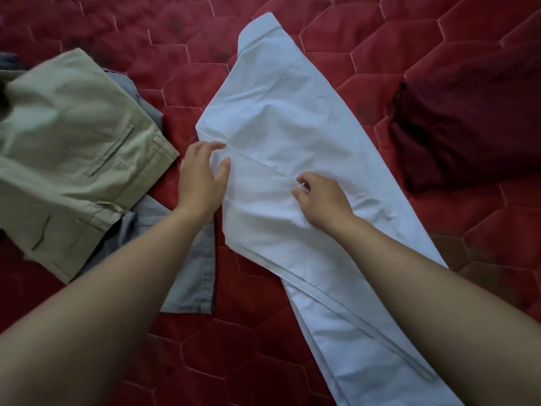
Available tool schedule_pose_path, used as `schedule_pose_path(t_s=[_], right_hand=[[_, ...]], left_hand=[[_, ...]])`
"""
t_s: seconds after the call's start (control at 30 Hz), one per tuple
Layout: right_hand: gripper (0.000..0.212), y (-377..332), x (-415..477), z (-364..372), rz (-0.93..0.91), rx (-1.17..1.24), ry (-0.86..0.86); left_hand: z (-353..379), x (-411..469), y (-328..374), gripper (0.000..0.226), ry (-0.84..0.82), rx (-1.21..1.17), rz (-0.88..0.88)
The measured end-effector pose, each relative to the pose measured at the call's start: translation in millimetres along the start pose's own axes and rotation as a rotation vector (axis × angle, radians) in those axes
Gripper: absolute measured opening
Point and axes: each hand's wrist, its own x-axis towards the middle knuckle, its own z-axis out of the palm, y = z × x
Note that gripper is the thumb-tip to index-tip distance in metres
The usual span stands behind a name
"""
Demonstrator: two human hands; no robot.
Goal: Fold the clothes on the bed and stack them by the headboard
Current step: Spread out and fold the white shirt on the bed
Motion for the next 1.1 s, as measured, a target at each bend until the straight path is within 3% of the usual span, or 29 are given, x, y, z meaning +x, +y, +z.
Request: schedule_pose_path(t_s=[0.17,0.3,0.4,0.5,0.63,0.73,0.83,0.9,1.1], right_hand=[[0.012,27.0,-18.1,-21.1,0.028,-0.021,0.258],[0.029,39.8,-26.7,-25.4,-0.023,-0.024,0.129],[0.035,36.0,-13.6,-26.2,-0.006,0.023,0.195],[0.038,27.8,1.9,-24.3,-0.037,-0.024,0.259],[0.048,23.6,25.5,-23.4,-0.018,-0.274,0.287],[0.051,18.0,52.7,-29.9,-0.03,-0.255,0.268],[0.054,4.4,78.2,-39.5,-0.016,-0.187,0.316],[0.052,-4.6,81.3,-39.0,-0.036,-0.192,0.322],[0.037,-0.2,48.3,-20.3,-0.073,-0.126,0.241]], left_hand=[[1.3,33.4,-15.0,0.045,0.029,-0.059,-0.066],[14.0,62.0,-15.6,0.062,-0.048,-0.245,-0.215],[22.2,83.7,-9.4,0.065,-0.032,-0.437,-0.254],[26.3,93.4,-2.9,0.055,-0.03,-0.407,-0.171],[8.7,123.3,24.2,0.037,0.134,-0.26,0.135],[-12.8,174.4,47.4,0.044,0.241,-0.201,0.182],[-19.0,202.3,46.6,0.07,0.02,-0.038,0.05],[-12.8,184.9,32.7,0.072,-0.087,0.018,-0.058],[18.0,63.6,-9.8,0.065,-0.059,-0.031,-0.211]])
